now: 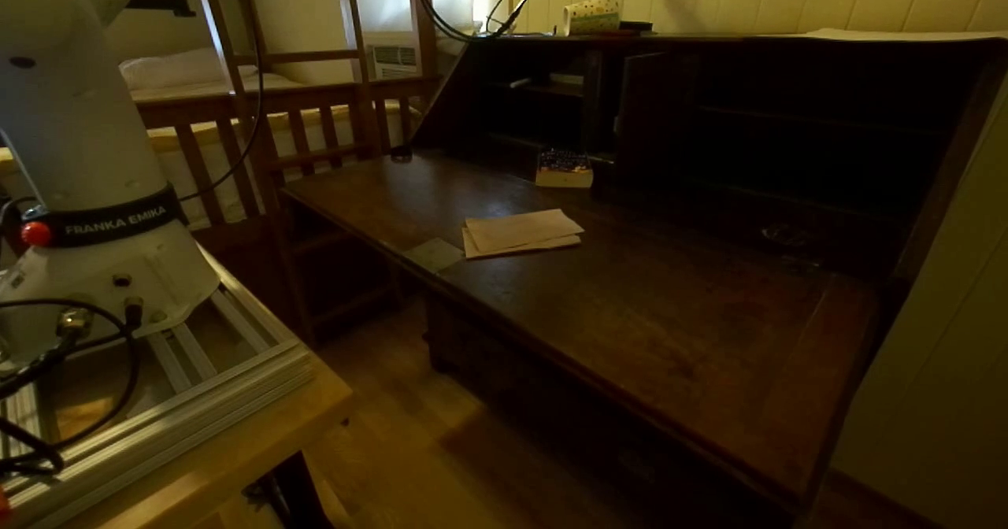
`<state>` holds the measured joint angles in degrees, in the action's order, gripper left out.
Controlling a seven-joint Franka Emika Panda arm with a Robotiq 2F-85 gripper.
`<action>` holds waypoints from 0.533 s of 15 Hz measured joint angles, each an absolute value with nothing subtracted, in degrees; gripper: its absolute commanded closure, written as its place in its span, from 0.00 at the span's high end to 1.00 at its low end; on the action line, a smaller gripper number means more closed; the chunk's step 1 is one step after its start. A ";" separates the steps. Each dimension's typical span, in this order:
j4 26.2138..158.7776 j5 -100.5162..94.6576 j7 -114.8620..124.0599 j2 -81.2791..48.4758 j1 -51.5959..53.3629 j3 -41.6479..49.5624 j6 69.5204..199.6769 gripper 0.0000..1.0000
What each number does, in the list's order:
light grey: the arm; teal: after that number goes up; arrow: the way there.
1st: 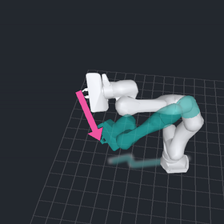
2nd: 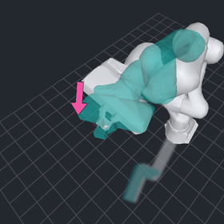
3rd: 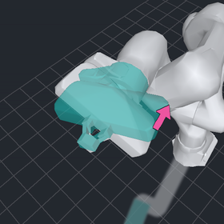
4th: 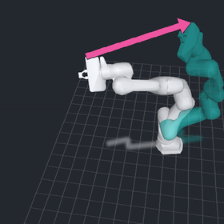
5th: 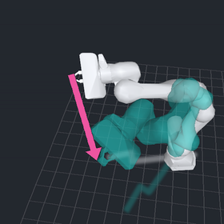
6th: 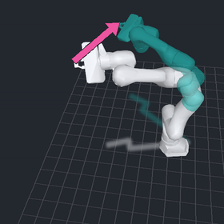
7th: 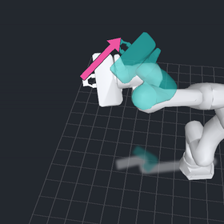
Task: Put the black cable on top of the shelf
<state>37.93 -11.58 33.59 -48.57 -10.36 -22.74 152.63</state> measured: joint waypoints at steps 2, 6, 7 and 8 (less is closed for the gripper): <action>37.87 -11.58 34.45 -49.60 -10.49 -22.73 151.15 0.01; 36.56 -11.58 34.79 -50.21 -10.67 -22.74 147.56 0.37; 36.14 -11.58 34.80 -50.21 -10.69 -22.75 146.60 0.45; 35.63 -11.58 34.80 -50.21 -10.69 -22.75 145.44 0.51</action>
